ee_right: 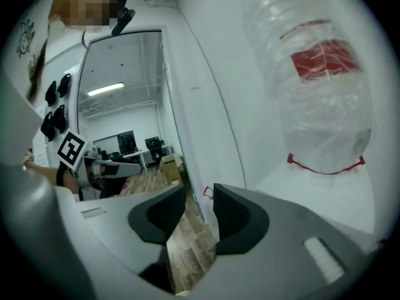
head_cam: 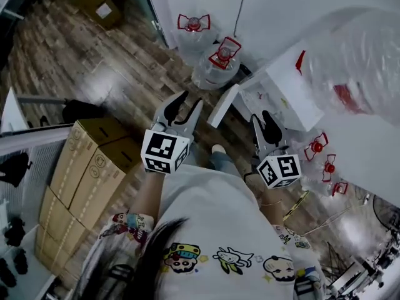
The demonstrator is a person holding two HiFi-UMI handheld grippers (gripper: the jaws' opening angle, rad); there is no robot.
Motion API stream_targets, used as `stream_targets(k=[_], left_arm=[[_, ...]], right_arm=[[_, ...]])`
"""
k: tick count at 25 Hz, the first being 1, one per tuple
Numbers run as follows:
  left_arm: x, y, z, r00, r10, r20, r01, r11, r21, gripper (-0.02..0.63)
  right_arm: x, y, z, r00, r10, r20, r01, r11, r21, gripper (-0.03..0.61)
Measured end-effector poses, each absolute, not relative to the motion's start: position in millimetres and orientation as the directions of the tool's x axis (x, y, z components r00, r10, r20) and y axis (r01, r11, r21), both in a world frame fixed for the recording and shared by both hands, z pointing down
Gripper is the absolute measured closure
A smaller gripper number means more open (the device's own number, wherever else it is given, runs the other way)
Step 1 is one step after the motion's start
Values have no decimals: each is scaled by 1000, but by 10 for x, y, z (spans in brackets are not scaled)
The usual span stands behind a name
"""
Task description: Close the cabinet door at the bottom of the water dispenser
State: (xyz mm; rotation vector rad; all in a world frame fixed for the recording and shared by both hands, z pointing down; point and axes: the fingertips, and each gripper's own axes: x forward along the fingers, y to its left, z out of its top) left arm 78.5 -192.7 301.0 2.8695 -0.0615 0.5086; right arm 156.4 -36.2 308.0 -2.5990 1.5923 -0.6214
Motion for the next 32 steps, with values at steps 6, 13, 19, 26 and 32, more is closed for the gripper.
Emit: stream_targets(k=[6,13,19,26,32], left_arm=[[998,-2032,3192,908,192,373,108,-967,232,459],[1071,-1900,3520,839,349,417,262,-931,254,459],[1113,-1785,3854,818,361,448,265,-927,263,459],[1158,-1718,4278,814,322,483,210,-939,273,459],[1152,-1709,4782,804,304,510,181,-944,276,459]], right_arm=[[1560,-408,3207,543,-760,356,-746,-632,-209,445],[1485,-412,3518,627,-672,394,-647,-731,-217,439],[1462,-372,3900,622,-658,425,-620,-745,-245,433],[1467,-281,4465,577,-656,486,-627,-737,-251,419],[1425,-335,5141,549,-639,539,-600,-750,-279,409]])
